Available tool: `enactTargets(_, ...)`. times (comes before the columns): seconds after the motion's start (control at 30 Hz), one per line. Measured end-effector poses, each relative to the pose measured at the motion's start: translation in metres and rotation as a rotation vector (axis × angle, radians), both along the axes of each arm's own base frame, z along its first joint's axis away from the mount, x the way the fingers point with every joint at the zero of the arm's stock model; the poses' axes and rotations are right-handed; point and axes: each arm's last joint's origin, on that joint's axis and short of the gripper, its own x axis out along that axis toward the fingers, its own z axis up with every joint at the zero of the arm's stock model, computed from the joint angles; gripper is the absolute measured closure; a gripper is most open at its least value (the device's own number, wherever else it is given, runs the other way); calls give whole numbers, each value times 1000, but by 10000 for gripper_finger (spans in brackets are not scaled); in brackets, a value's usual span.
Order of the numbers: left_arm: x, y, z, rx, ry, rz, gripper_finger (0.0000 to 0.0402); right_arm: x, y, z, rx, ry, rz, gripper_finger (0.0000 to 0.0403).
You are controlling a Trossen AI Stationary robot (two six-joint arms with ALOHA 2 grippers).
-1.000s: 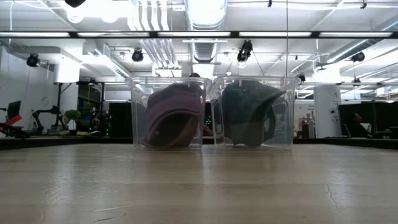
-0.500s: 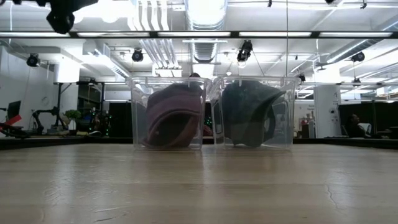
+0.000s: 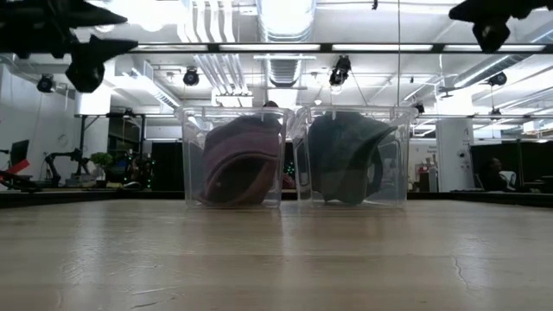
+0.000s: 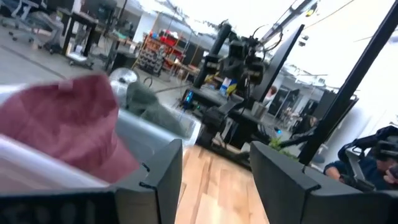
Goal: Pick & Place hat
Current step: Return to Home Position
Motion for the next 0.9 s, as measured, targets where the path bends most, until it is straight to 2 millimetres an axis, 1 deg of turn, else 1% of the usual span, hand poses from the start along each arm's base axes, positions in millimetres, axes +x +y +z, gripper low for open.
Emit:
enactTargets(0.07, 2, 0, -10, -8, 15, -1, 220, -4, 1, -11, 11, -45, -9, 394)
enactTargets(0.2, 4, -1, -25, -30, 32, -2, 220, -10, 2, -39, 27, -57, -5, 394)
enactTargets(0.33, 7, -2, -42, -60, 51, -4, 220, -11, 3, -65, 76, -77, -14, 394)
enactTargets(0.37, 7, -2, -46, -68, 59, -4, 220, -8, 2, -70, 82, -68, -15, 394)
enactTargets(0.4, 7, -2, -51, -75, 75, -4, 220, -6, 2, -72, 81, -73, -14, 394)
enactTargets(0.47, 7, -2, -54, -91, 100, -2, 220, -1, 0, -79, 74, -61, -16, 394)
enactTargets(0.53, 8, -2, -54, -99, 102, 8, 220, 7, -1, -78, 55, -117, 1, 394)
enactTargets(0.67, 8, -2, -54, -98, 104, 21, 220, 18, -3, -86, 13, -181, 26, 394)
enactTargets(0.77, 8, -2, -55, -98, 106, 22, 220, 22, -4, -93, 2, -209, 40, 394)
enactTargets(0.9, 8, -2, -55, -125, 98, 21, 220, 27, -4, -105, 21, -197, 74, 394)
